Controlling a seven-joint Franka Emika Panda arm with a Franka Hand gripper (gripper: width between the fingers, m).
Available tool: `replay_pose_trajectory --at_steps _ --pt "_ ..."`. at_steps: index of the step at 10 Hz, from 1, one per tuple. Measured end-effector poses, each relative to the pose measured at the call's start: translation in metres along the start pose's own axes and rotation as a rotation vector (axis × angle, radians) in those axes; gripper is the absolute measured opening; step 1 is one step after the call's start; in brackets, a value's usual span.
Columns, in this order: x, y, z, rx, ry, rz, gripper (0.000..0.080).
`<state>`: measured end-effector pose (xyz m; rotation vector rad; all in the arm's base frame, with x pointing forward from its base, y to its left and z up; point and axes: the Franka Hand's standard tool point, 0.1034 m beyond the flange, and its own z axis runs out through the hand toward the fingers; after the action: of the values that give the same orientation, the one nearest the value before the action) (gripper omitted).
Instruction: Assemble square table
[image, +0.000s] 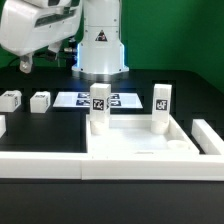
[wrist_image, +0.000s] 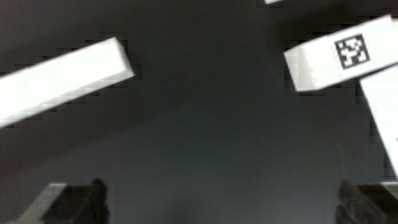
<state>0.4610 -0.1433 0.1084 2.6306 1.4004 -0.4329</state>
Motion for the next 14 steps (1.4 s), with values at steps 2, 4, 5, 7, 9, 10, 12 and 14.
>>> replay_pose_trajectory --at_steps 2,4,5,7,9,10,12,14 --pt "0.000 0.010 -0.001 0.070 -0.035 0.428 0.0649" --pt "0.006 0.008 0.013 0.120 -0.040 0.591 0.0649" --pt "0.008 0.008 0.012 0.121 -0.039 0.673 0.0649" --pt "0.012 0.006 0.012 0.128 -0.039 0.698 0.0649" --pt "0.008 -0.001 0.021 0.309 -0.076 0.800 0.0649" --pt "0.003 -0.004 0.026 0.409 -0.134 0.841 0.0649" --pt "0.001 -0.015 0.036 0.514 -0.283 0.835 0.0649" --pt "0.004 -0.017 0.046 0.572 -0.357 0.782 0.0649"
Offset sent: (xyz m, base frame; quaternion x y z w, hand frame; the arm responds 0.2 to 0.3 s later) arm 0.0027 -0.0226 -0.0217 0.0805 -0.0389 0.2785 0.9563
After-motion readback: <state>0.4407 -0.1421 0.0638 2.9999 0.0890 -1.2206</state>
